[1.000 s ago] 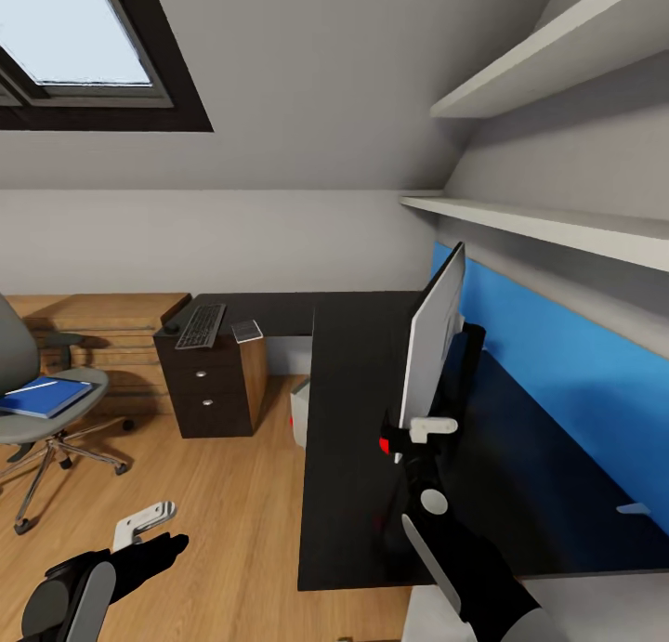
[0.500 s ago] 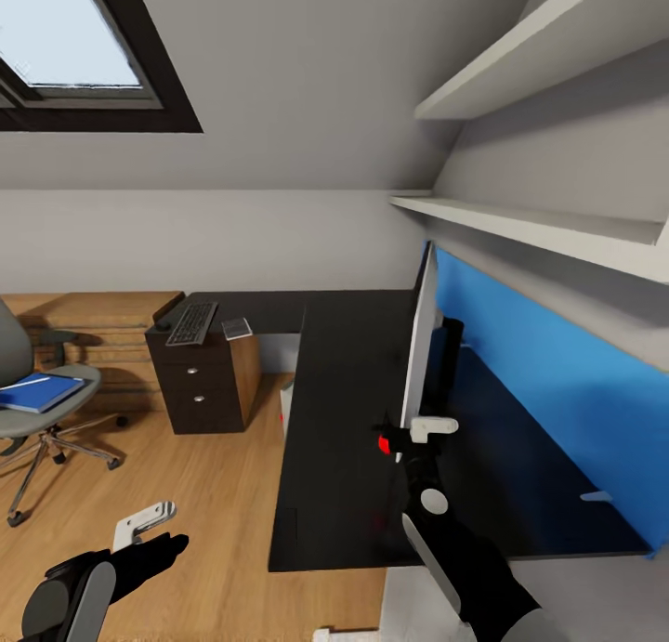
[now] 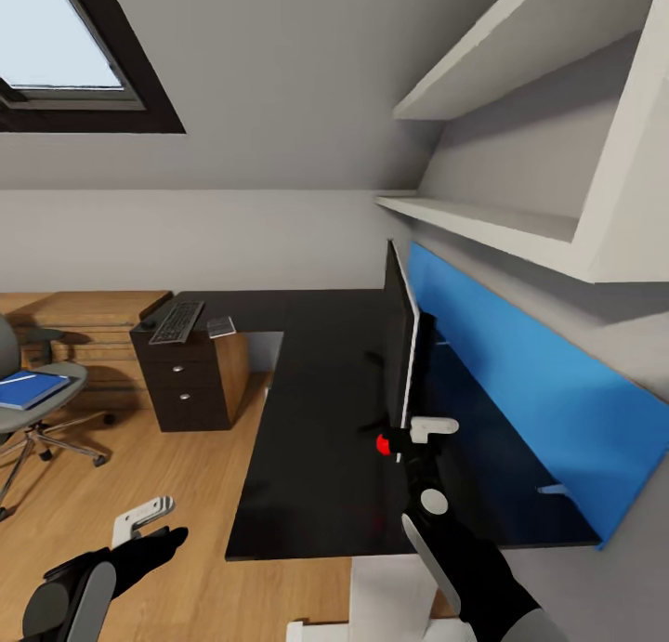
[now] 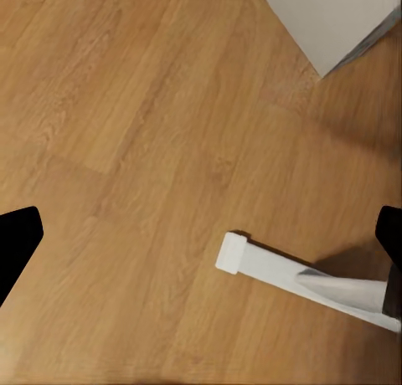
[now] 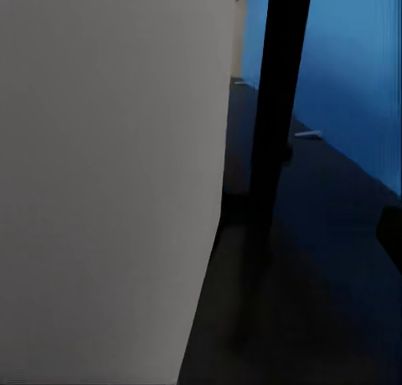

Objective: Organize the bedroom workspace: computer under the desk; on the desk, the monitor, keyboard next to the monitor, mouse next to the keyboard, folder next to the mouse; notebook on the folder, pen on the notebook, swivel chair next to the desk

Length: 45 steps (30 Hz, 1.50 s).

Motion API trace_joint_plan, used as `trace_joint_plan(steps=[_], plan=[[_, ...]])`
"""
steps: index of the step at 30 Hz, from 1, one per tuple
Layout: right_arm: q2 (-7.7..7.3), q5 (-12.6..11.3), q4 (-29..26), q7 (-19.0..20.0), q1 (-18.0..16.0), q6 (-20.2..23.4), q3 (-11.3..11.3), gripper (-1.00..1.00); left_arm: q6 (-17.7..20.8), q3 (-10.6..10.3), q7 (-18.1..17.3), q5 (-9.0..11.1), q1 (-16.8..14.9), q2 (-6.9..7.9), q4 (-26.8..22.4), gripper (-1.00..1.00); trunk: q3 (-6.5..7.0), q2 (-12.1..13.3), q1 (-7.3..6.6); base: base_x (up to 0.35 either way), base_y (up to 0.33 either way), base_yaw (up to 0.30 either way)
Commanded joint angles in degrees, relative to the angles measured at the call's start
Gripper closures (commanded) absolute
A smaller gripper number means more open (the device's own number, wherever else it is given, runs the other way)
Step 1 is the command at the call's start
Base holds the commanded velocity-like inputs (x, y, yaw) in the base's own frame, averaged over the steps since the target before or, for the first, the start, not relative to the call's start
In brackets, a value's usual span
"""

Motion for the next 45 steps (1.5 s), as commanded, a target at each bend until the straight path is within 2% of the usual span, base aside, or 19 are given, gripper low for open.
trace_joint_plan(steps=[1, 24, 45], plan=[[-0.04, -0.66, 0.03, -0.31, -0.06, -0.37, 0.16, -1.00, 0.08, 0.02, 0.49, 0.62, -0.04, 0.00, 0.02, -1.00, -0.06, -0.04, 0.00, -0.001, -0.193, 0.000], [-0.07, -0.61, 0.19, -0.31, -0.06, -0.28, 0.15, -1.00, -0.74, -0.03, 0.36, 0.70, -0.04, -0.04, 0.56, -1.00, -0.06, -0.04, 0.00, -0.014, -0.043, 0.000], [-0.13, -0.61, 0.14, -0.31, -0.06, -0.43, 0.16, -1.00, -0.75, -0.04, 0.44, 0.67, -0.04, 0.00, 0.56, -1.00, 3.71, 8.39, -4.61, 0.000, 0.000, 0.000]])
